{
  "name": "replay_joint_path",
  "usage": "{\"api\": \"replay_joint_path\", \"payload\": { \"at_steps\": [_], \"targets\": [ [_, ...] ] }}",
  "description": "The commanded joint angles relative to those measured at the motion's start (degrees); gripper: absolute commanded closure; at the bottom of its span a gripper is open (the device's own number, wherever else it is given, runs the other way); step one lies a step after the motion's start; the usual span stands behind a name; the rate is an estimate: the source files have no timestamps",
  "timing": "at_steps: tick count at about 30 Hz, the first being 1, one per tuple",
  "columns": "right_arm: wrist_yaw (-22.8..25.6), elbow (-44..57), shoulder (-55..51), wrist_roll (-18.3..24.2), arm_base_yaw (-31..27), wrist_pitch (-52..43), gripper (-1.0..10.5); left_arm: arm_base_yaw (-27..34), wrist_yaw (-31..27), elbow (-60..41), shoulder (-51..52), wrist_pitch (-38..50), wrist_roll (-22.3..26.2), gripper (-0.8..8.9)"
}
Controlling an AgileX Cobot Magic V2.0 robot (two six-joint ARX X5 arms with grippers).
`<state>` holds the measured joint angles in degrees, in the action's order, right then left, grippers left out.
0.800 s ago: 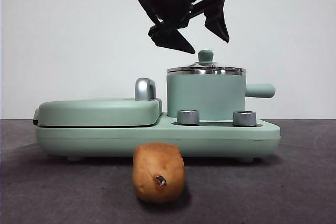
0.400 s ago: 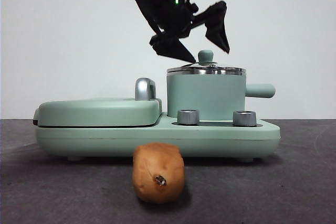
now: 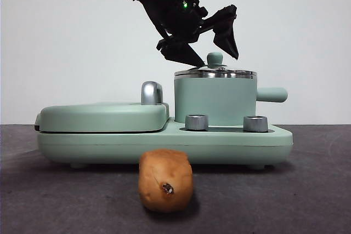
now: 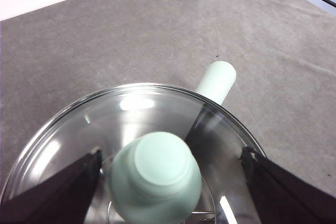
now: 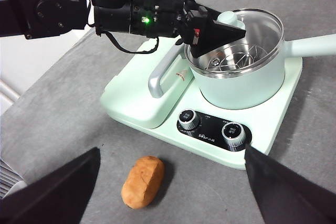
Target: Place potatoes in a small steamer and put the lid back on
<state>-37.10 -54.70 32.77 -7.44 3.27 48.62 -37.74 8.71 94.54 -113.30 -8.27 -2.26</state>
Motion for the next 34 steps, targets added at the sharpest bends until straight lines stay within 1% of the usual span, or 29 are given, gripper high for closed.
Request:
{"api": "replay_joint_path", "payload": {
  "at_steps": [1,6,9,15,17,26,34],
  "targets": [
    [0.0,-1.01,0.46,0.59,0.09,-0.46,5.1,-0.63,-0.17,1.62,-1.62,0.76,1.9,4.62],
    [0.0,-1.01,0.46,0.57,0.09,-0.44,5.1,-0.63,-0.5,1.62,-1.62,0.63,3.93,5.81],
    [0.0,-1.01,0.46,0.35,0.09,-0.42,5.1,-0.66,-2.36,1.62,-1.62,0.59,4.94,6.35],
    [0.0,-1.01,0.46,0.35,0.09,-0.31,5.1,-0.63,-2.82,1.62,-1.62,0.63,6.99,6.45],
    [0.02,-1.01,0.46,0.35,0.09,-0.31,5.1,-0.63,-2.82,1.62,-1.62,0.66,7.43,6.74],
    [0.02,-1.01,0.46,0.09,0.09,-0.31,5.1,-0.63,-2.82,1.73,-1.2,0.7,7.39,6.75],
    [0.0,-1.01,0.46,-0.09,0.09,0.39,5.1,-0.52,-2.82,2.58,2.47,0.28,7.58,6.75]
  ]
}}
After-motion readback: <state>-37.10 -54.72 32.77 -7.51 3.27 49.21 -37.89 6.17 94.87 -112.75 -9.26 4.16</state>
